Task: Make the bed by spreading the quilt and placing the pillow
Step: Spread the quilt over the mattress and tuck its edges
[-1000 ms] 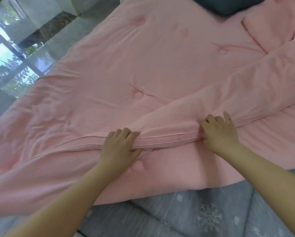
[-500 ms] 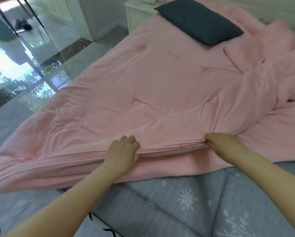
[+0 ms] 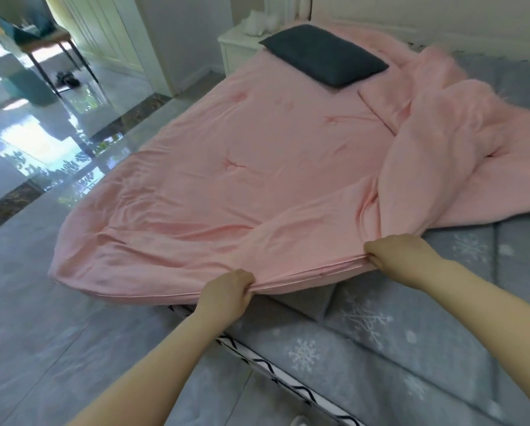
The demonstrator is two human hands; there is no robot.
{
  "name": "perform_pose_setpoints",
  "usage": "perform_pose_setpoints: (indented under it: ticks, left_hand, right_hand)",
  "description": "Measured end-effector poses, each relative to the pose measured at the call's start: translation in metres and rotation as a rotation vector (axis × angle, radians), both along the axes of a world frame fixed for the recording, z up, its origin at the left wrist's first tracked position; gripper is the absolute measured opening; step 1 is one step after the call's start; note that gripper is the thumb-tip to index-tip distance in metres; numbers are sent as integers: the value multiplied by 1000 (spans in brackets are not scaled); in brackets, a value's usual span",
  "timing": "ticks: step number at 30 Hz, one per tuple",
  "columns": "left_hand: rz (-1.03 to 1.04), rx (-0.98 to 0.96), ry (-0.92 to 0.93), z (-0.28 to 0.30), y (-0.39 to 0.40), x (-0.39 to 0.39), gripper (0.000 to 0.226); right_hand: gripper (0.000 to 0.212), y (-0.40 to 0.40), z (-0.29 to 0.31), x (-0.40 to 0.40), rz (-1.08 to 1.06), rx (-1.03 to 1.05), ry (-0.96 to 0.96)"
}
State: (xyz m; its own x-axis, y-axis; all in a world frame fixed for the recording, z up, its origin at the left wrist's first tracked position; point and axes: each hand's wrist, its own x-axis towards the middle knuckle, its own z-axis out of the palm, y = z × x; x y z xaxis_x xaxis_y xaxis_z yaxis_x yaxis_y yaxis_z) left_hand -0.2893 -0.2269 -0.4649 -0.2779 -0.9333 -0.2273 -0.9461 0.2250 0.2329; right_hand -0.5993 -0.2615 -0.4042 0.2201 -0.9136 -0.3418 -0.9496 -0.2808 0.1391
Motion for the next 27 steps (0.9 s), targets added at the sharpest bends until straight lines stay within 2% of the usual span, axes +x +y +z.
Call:
perform_pose_setpoints:
  ticks: [5,12,17,20,23,27]
  left_hand:
    - [-55,-7,-100,-5,70,6,20]
    - [-42,79,-211,-54,190,38,20]
    - [19,92,-385,-84,222,54,22]
    - [9,150,-511,-100,225,41,27]
    - [62,189,-428,-108,226,21,28]
    - [66,116,-229,-105,223,-41,38]
  right_hand:
    - [27,97,-19,5,-26,27,-41]
    - [28,229,-66,43,5,197,-128]
    - [29,288,-107,72,17,347,-242]
    - [28,310,-136,65,-53,470,-315]
    - [39,326,-151,44,-96,545,-341]
    - [44,326,-150,-7,-138,398,-347]
